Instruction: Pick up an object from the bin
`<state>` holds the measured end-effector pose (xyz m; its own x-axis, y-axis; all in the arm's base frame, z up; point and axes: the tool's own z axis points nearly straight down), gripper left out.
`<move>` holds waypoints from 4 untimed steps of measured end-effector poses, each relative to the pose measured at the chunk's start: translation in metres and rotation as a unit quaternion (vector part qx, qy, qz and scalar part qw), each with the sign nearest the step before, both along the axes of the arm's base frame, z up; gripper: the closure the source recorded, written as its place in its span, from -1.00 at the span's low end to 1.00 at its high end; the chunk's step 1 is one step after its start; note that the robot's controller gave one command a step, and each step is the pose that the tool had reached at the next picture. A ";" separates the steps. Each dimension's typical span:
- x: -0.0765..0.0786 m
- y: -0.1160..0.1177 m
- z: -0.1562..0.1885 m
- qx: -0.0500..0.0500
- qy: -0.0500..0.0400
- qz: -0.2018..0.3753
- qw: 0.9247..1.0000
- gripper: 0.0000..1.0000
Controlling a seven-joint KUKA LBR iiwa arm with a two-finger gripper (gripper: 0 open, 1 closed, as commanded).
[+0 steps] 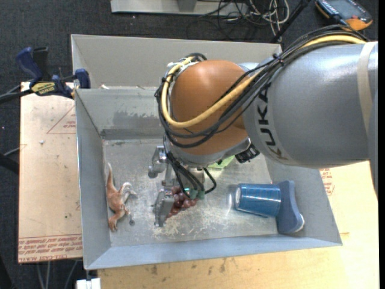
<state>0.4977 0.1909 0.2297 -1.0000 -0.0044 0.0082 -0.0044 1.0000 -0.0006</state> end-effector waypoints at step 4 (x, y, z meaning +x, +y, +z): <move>0.047 -0.084 -0.092 0.002 -0.005 0.176 0.984 -1.00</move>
Offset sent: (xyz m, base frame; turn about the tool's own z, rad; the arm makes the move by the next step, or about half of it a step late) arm 0.0128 -0.1014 -0.1597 -0.2391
